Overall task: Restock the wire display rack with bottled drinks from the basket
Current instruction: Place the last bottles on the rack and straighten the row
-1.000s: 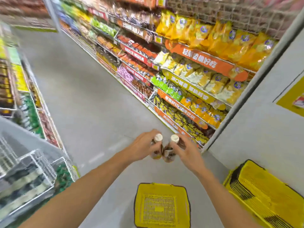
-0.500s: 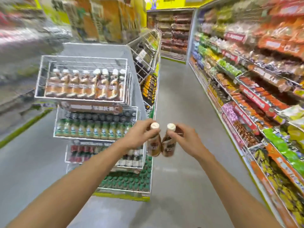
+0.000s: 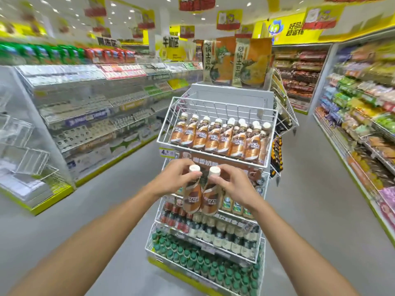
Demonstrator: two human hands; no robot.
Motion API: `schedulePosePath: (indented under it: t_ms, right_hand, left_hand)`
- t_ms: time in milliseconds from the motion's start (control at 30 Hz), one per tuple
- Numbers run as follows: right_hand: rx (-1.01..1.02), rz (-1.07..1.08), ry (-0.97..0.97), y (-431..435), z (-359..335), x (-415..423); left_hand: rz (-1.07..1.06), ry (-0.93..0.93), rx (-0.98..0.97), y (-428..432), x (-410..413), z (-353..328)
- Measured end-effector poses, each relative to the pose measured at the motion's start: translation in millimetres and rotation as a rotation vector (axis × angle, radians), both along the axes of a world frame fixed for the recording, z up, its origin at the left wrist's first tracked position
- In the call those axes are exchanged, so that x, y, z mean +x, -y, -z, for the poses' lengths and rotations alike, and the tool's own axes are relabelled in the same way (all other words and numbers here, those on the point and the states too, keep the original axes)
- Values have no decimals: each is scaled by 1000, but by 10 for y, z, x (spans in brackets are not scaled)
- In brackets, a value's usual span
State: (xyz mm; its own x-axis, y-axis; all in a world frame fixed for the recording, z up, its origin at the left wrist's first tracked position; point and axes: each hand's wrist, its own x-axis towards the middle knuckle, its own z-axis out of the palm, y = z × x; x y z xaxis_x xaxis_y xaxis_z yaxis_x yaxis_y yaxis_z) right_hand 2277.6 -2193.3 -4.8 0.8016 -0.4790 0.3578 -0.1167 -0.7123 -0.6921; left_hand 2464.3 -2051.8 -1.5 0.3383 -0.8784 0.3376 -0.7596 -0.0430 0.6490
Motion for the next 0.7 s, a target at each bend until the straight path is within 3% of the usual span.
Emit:
schedulePosePath:
  t_ms: [300, 567, 700]
  right_hand:
    - [-66, -66, 17, 121, -438, 1357]
    - [-78, -7, 123, 1017, -904, 2209]
    - [-177, 133, 181, 1476, -1182, 2375]
  left_hand:
    - [-26, 60, -82, 133, 1358, -363]
    - [37, 173, -200, 1060, 2198, -995]
    - [83, 187, -282, 1656, 2442, -1272]
